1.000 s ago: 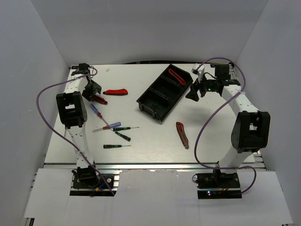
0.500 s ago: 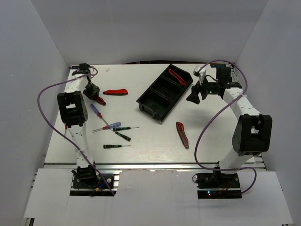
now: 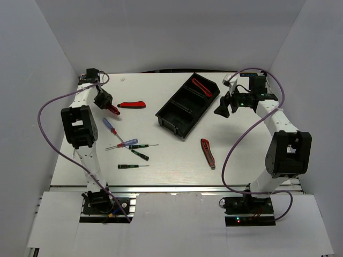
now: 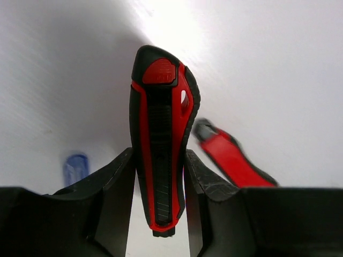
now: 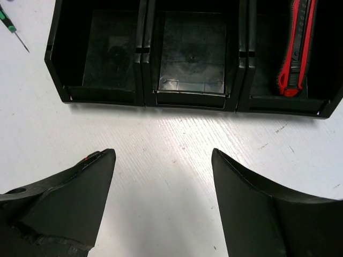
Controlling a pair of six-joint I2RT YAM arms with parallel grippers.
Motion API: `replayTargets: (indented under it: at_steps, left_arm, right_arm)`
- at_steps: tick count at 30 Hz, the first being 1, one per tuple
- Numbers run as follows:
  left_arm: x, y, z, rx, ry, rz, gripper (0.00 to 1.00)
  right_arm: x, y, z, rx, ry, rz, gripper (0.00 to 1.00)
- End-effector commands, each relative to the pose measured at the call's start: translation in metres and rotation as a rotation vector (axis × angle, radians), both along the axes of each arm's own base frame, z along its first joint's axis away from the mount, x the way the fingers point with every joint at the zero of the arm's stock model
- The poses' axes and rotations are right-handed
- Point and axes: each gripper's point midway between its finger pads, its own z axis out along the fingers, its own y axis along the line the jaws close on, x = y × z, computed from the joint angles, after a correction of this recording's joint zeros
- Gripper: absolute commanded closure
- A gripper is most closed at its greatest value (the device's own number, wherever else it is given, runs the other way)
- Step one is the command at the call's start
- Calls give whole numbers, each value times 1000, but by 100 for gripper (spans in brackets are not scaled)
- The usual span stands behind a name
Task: Sort the tools into containers
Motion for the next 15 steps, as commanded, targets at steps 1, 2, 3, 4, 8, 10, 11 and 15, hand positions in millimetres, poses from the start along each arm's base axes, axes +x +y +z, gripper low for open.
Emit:
replayTargets:
  at_steps: [1,2,3,4,8,10,11,15]
  left_arm:
    - [23,-36,118,-55,-322,-98,100]
    - [28,-54,127,-111,-376,-157,100]
    - [30,-74,135,-136,-410,-205,100]
    - [30,-89,148,-158,-451,-243,100]
    - [36,-177,182,-364,-621,-460,100]
    - [34,-217,192,-426,-662,-541,100]
    - [40,-233,198,-466,-706,-565,100]
    - [36,-317,216,-613,-780,-719,100]
  right_arm:
    - [-3,1,31,34,-59,12,21]
    - [-3,-1,31,34,-60,9,21]
    - [-3,-2,32,37,-64,7,21]
    - [-3,-2,34,41,-64,2,21]
    - [1,-13,39,57,-68,-33,21]
    - [2,-16,42,61,-77,-43,21]
    - [2,-17,43,62,-79,-44,21]
    - [2,-20,46,73,-80,-55,21]
